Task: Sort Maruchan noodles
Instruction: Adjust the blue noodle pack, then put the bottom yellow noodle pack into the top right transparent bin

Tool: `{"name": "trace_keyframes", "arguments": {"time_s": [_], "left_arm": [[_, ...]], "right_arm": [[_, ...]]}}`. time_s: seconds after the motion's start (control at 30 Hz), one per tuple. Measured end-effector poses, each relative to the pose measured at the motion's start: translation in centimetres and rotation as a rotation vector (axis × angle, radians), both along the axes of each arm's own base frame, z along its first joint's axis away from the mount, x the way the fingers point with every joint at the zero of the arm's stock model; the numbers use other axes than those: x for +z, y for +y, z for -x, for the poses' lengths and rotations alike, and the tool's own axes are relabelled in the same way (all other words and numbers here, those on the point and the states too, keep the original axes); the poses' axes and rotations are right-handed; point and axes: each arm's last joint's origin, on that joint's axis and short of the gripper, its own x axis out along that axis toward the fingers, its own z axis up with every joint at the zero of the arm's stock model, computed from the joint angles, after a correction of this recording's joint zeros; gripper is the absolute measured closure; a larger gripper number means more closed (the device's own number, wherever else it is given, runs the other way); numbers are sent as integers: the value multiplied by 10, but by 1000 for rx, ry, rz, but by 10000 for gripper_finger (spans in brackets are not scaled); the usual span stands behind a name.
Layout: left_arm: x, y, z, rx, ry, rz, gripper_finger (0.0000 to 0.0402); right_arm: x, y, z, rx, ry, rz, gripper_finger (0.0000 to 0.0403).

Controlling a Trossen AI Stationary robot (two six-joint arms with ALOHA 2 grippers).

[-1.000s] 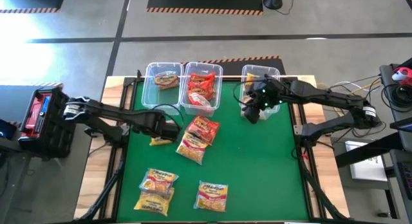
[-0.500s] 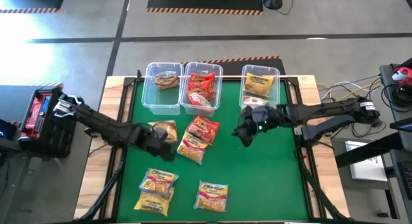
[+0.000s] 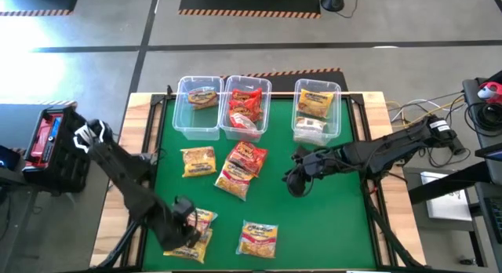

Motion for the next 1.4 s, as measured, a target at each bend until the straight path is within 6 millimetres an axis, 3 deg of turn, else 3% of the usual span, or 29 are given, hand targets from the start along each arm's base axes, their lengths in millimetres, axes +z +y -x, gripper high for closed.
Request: {"name": "trace_keyframes", "arguments": {"time_s": [0.17, 0.33, 0.53, 0.67, 0.73, 1.03, 1.4], "left_arm": [[-15, -26, -7, 19, 83, -15, 232], [-31, -30, -17, 45, 154, -64, 232], [-47, -4, -22, 209, 266, -204, 232], [-47, 17, -29, 341, 256, -313, 232], [-45, 18, -34, 326, 231, -284, 232], [-6, -37, -38, 143, 108, -98, 232], [-33, -64, -44, 211, 315, -119, 232]], "right_arm": [[-2, 3, 0, 32, 13, 11, 264], [-2, 5, 1, 98, 25, -26, 264], [-2, 12, 2, 130, 21, -5, 264], [-2, 15, 3, 108, 12, 27, 264], [-2, 17, 3, 111, 7, 24, 264], [-2, 36, 10, 189, 8, 30, 264], [-2, 42, 13, 289, -6, 145, 264]]}}
